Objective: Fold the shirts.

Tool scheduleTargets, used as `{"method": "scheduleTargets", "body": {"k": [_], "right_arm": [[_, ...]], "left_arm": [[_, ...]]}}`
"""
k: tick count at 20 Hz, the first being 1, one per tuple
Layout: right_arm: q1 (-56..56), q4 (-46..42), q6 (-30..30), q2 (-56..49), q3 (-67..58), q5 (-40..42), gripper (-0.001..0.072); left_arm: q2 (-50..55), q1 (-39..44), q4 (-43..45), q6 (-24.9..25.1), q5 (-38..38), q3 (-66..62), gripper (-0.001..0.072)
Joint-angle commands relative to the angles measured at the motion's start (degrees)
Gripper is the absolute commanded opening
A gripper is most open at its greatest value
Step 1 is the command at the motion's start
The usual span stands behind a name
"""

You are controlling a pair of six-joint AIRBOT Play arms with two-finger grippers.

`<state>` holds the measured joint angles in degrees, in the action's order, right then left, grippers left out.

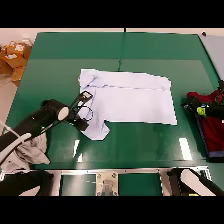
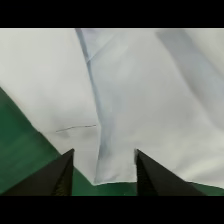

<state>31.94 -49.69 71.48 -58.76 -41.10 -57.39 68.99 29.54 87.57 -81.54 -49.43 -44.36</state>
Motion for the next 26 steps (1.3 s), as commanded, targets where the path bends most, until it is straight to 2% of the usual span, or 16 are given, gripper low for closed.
{"method": "scheduleTargets", "body": {"k": [1, 8, 12, 15, 16, 21, 26], "right_arm": [[-0.04, 0.15, -0.15, 0.04, 0.04, 0.61, 0.0010], [-0.04, 0.17, -0.15, 0.04, 0.04, 0.83, 0.0010], [-0.04, 0.15, -0.13, 0.04, 0.04, 0.85, 0.0011], [-0.04, 0.15, -0.15, 0.04, 0.04, 0.83, 0.0010], [-0.04, 0.15, -0.15, 0.04, 0.04, 0.83, 0.0010], [-0.04, 0.15, -0.15, 0.04, 0.04, 0.83, 0.0010], [-0.04, 0.15, -0.15, 0.04, 0.04, 0.90, 0.0010]], "left_arm": [[2.51, 0.52, 4.00, 0.37, 2.49, 0.33, 0.0350], [2.80, 0.55, 11.04, -1.05, 3.78, 0.33, 0.0349], [2.80, 5.86, 12.85, -1.18, 3.82, 0.33, 0.0348], [2.80, 8.22, 23.41, -8.98, 5.01, 0.33, 0.0348], [2.80, 8.22, 25.14, -10.03, 4.90, 0.33, 0.0348], [2.82, 8.22, 24.96, -10.03, 6.86, 0.35, 0.0348], [2.93, 8.22, 20.04, -9.94, 8.31, 0.37, 0.0349]]}}
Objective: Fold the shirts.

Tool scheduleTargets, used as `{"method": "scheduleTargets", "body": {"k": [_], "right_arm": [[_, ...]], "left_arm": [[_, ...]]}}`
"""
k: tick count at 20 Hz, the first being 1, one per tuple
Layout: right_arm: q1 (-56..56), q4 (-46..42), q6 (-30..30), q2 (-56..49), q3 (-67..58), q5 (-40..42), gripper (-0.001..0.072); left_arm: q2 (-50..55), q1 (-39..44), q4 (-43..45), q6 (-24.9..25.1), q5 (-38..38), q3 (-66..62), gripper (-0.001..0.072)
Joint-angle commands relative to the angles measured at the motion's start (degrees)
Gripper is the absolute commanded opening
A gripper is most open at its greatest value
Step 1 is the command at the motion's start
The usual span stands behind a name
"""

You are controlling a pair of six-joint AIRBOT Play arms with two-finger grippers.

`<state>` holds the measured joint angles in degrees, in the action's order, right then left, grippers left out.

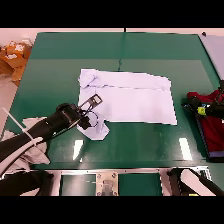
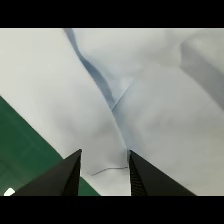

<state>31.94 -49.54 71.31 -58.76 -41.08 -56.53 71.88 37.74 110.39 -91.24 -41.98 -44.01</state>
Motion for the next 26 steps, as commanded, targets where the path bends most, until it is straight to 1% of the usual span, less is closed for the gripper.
{"method": "scheduleTargets", "body": {"k": [1, 6, 7, 8, 9, 11, 12, 13, 14, 17, 19, 21, 22, 23, 25, 26], "right_arm": [[-0.04, 0.00, 0.02, 0.04, 0.02, 0.24, 0.0010], [-0.04, 0.00, 0.02, 0.04, 0.02, 0.59, 0.0010], [-0.04, -0.02, 0.00, 0.04, 0.02, 0.57, 0.0010], [-0.04, 0.00, 0.02, 0.04, 0.02, 0.59, 0.0010], [-0.04, 0.00, 0.00, 0.04, 0.02, 0.61, 0.0010], [-0.04, -0.02, 0.00, 0.02, 0.02, 0.59, 0.0010], [-0.04, -0.02, 0.00, 0.02, 0.02, 0.59, 0.0010], [-0.04, 0.00, 0.00, 0.02, 0.02, 0.59, 0.0010], [-0.04, 0.00, 0.00, 0.02, 0.02, 0.59, 0.0010], [-0.04, -0.02, 0.00, 0.02, 0.02, 0.57, 0.0010], [-0.04, -0.02, 0.00, 0.02, 0.02, 0.55, 0.0010], [-0.02, -0.04, 0.00, 0.02, 0.02, 0.52, 0.0010], [0.02, -0.09, 0.00, 0.02, 0.02, 0.52, 0.0010], [0.02, -0.07, 0.02, 0.02, 0.02, 0.55, 0.0010], [0.02, -0.04, 0.07, -0.02, 0.02, 0.46, 0.0010], [0.02, -0.04, 0.07, -0.07, 0.02, 0.42, 0.0010]], "left_arm": [[0.04, 0.02, -4.35, -0.22, 0.96, 0.02, 0.0349], [3.89, 0.02, -1.01, -0.22, 0.09, 0.02, 0.0347], [4.09, 0.02, 0.33, -0.33, -0.28, -0.11, 0.0329], [4.00, 0.02, 1.57, -0.42, -1.31, -0.63, 0.0159], [3.89, 0.02, 2.56, -0.44, -2.97, -1.73, 0.0140], [3.89, 0.02, 3.93, -0.39, -5.90, -4.24, 0.0141], [3.89, 0.00, 4.63, -0.44, -5.49, -4.74, 0.0140], [3.91, 0.02, 4.70, -0.44, -4.66, -4.74, 0.0098], [3.96, 0.02, 4.68, -0.48, -4.55, -4.74, 0.0024], [3.89, 0.00, 5.20, -0.26, -5.97, -5.05, 0.0023], [3.87, -0.24, 7.21, -0.28, -9.88, -6.80, 0.0021], [2.80, -4.28, 4.61, -0.24, -12.72, -9.07, 0.0020], [1.27, -8.26, 0.70, 0.72, -13.35, -9.92, 0.0020], [-0.50, -12.90, -4.37, 3.54, -13.44, -10.45, 0.0020], [-3.37, -24.35, -20.39, 15.30, -14.73, -10.71, 0.0021], [-3.45, -29.59, -29.11, 21.51, -16.90, -10.58, 0.0021]]}}
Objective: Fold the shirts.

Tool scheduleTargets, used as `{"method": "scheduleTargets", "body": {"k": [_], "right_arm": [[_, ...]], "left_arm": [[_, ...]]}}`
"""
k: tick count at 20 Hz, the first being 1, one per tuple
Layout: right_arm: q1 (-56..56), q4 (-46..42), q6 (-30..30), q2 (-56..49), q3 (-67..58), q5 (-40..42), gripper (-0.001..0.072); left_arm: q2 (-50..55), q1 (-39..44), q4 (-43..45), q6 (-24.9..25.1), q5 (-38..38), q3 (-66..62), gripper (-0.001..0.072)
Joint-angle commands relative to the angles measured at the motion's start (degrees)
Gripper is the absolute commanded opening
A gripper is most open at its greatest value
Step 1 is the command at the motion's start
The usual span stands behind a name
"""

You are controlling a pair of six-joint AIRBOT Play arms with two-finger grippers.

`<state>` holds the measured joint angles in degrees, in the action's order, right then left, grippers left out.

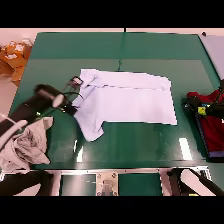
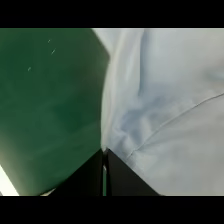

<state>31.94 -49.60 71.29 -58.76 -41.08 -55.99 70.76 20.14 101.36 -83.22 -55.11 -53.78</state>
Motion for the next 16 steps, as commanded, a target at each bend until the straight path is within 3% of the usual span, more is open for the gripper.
{"method": "scheduleTargets", "body": {"k": [1, 4, 8, 11, 12, 13, 14, 16], "right_arm": [[0.02, 0.02, 0.11, -0.13, 0.02, -0.17, 0.0010], [0.02, 0.04, 0.09, -0.24, 0.02, -0.15, 0.0010], [0.02, 0.02, 0.09, -0.24, 0.02, -0.81, 0.0010], [0.44, 0.04, 0.42, -0.24, 0.00, -3.74, 0.0010], [1.16, 0.04, 1.44, -0.24, -0.13, -4.98, 0.0010], [2.19, 0.09, 2.43, -0.24, -0.28, -5.53, 0.0010], [3.56, 0.07, 2.97, -0.24, -0.42, -5.62, 0.0011], [6.38, 0.07, 3.13, -0.24, -0.66, -6.80, 0.0011]], "left_arm": [[-1.84, -16.70, -28.24, 19.67, -5.70, 0.04, 0.0022], [1.57, -24.35, -41.57, 31.10, -8.79, 4.74, 0.0023], [5.05, -26.91, -47.84, 36.44, -8.50, 6.88, 0.0024], [6.03, -26.91, -50.31, 37.64, -6.95, 6.82, 0.0025], [6.01, -26.93, -49.13, 37.57, -6.38, 6.75, 0.0072], [6.03, -27.45, -48.57, 36.59, -6.05, 6.69, 0.0324], [6.03, -28.76, -48.50, 34.82, -5.64, 6.54, 0.0498], [6.01, -32.44, -47.74, 32.59, -7.23, 4.83, 0.0496]]}}
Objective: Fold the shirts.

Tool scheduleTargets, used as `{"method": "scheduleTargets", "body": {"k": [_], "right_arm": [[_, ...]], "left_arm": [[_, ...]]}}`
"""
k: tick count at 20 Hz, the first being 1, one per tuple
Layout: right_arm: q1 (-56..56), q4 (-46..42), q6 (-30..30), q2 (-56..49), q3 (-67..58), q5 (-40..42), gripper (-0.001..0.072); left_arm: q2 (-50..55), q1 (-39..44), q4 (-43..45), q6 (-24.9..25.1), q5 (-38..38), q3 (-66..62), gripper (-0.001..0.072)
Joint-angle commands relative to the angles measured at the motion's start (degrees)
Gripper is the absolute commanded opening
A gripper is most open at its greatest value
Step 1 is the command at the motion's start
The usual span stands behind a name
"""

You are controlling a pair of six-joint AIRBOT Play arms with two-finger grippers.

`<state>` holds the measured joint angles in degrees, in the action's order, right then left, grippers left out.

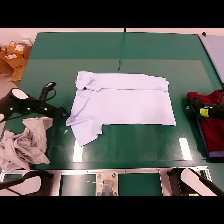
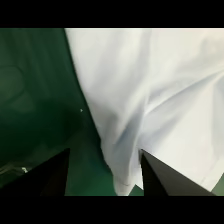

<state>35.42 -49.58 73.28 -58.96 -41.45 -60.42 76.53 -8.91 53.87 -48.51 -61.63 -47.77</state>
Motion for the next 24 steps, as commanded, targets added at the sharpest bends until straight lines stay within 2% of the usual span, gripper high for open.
{"method": "scheduleTargets", "body": {"k": [1, 4, 10, 17, 18, 19, 20, 21, 23, 24], "right_arm": [[3.98, 0.02, 1.09, -0.04, -0.28, -2.91, 0.0011], [4.83, 0.02, 1.09, -0.07, -0.26, -3.08, 0.0010], [4.74, 0.02, 1.11, -1.62, -0.20, -3.26, 0.0011], [4.74, 0.02, 1.07, -1.64, -0.15, -3.10, 0.0010], [4.74, 0.02, 1.07, -1.64, -0.15, -3.08, 0.0011], [4.74, 0.02, 1.07, -1.64, -0.15, -3.08, 0.0010], [4.74, 0.02, 1.09, -1.64, -0.15, -3.10, 0.0010], [4.74, 0.02, 1.09, -1.64, -0.15, -3.10, 0.0011], [4.76, 0.02, 1.09, -1.64, -0.15, -3.10, 0.0011], [4.76, 0.00, 1.09, -1.66, -0.15, -3.13, 0.0011]], "left_arm": [[0.24, -5.22, -0.26, -1.97, -3.37, -2.21, 0.0496], [0.24, -6.29, -0.39, -0.15, -11.56, -2.05, 0.0495], [0.26, 2.40, 0.13, 0.76, -5.05, -0.31, 0.0494], [0.98, 3.56, 3.17, -0.74, -3.76, -0.24, 0.0482], [1.88, 3.58, 3.13, -0.74, -3.82, -0.24, 0.0362], [3.23, 3.58, 2.75, -0.72, -3.85, -0.24, 0.0328], [4.20, 3.56, 2.05, -0.70, -3.82, -0.26, 0.0328], [4.66, 3.56, 1.07, -0.61, -3.48, -0.26, 0.0281], [4.66, 3.56, 1.38, 0.26, -4.00, -0.26, 0.0022], [4.61, 3.56, 2.01, 0.96, -4.83, -0.31, 0.0023]]}}
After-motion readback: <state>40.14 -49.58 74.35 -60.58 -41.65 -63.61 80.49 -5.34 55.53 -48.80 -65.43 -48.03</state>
